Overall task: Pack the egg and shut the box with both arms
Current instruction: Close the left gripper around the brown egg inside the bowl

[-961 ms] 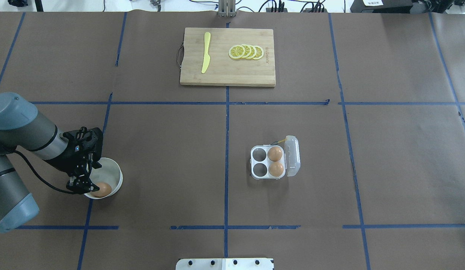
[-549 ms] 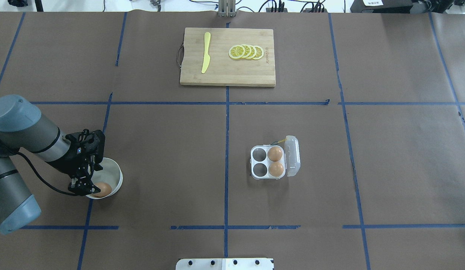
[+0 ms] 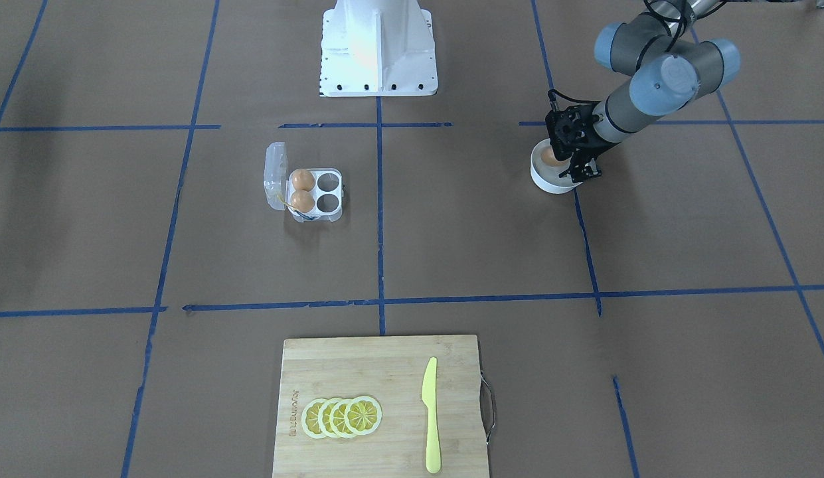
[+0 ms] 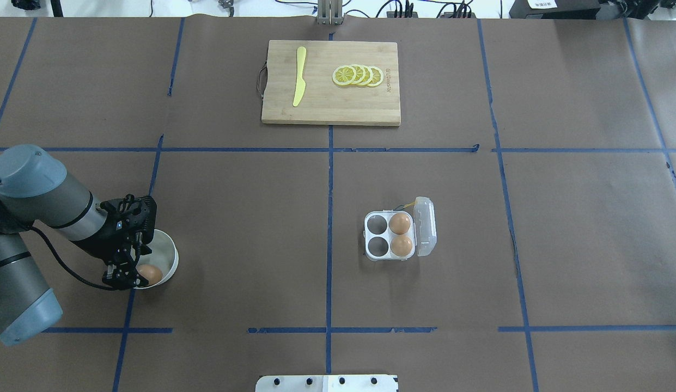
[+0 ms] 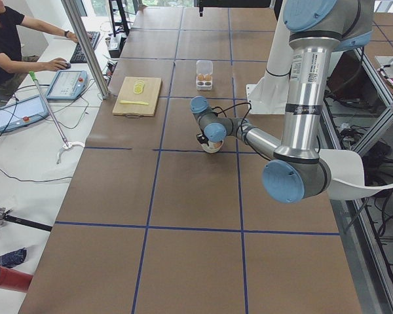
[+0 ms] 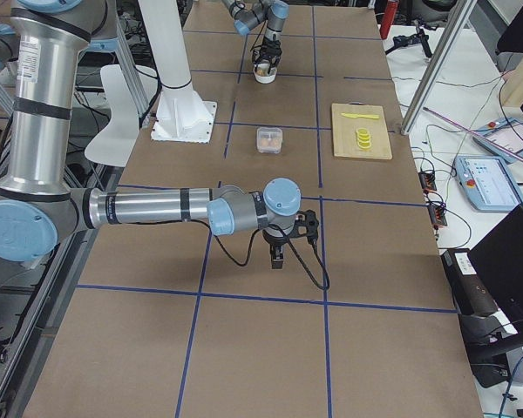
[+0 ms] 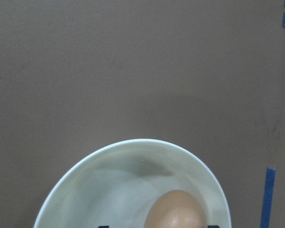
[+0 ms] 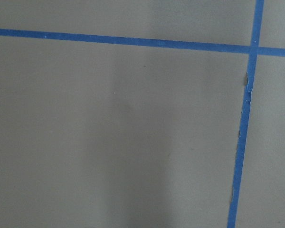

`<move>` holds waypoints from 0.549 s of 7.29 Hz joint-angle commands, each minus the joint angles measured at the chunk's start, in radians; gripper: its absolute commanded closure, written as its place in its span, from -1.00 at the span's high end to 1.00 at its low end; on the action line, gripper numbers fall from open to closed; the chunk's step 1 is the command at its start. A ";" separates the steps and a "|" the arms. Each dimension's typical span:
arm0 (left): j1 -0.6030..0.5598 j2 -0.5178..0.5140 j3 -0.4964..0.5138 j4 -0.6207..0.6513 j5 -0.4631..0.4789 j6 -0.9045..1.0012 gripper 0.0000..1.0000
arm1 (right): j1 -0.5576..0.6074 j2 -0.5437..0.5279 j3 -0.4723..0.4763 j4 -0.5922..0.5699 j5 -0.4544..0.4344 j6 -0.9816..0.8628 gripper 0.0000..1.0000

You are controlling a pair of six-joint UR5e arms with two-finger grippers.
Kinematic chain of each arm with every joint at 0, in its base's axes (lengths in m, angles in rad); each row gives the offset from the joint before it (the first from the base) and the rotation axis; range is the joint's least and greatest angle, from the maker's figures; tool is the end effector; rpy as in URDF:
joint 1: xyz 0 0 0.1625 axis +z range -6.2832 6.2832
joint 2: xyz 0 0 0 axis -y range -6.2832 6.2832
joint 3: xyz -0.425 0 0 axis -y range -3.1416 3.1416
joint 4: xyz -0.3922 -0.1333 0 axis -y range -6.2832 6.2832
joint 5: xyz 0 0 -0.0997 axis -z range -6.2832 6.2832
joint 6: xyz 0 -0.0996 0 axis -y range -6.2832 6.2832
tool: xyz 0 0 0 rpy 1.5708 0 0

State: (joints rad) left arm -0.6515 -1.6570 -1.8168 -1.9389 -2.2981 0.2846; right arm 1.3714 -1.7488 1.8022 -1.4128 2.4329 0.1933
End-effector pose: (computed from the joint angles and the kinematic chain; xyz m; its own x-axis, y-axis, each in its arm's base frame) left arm 0.3820 -0.3756 0.4506 -0.0630 0.9496 -0.3070 -0.6151 0.2053 0.7613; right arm -0.0281 -0.4304 0.6023 0.6323 -0.0957 0.7688 0.0736 0.9953 0.0633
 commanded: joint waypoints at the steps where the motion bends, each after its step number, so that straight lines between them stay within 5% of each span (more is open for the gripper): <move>1: 0.004 -0.001 0.007 0.000 0.000 -0.001 0.43 | 0.000 0.000 0.000 0.000 0.000 0.000 1.00; 4: 0.007 -0.015 0.028 0.005 0.000 0.001 0.39 | 0.000 0.002 0.000 0.002 0.000 0.000 1.00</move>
State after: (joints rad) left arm -0.6452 -1.6630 -1.8009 -1.9378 -2.2983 0.2845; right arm 1.3714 -1.7483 1.8024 -1.4121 2.4329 0.1933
